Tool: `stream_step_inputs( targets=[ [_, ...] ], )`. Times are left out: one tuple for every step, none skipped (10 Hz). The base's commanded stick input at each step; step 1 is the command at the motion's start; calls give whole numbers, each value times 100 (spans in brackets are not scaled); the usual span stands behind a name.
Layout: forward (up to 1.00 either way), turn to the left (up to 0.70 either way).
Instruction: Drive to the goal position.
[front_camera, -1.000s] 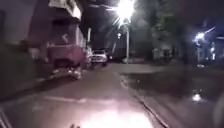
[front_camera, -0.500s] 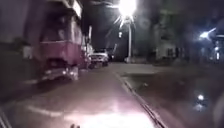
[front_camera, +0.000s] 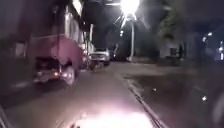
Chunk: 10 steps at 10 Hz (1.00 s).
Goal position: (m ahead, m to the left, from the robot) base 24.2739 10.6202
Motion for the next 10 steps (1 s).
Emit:
stream_step_inputs(
  targets=[
    [100, 0],
    [100, 0],
    [100, 0],
    [100, 0],
    [100, 0],
    [100, 0],
    [100, 0],
    [100, 0],
    [100, -27],
    [100, -27]
  ],
)
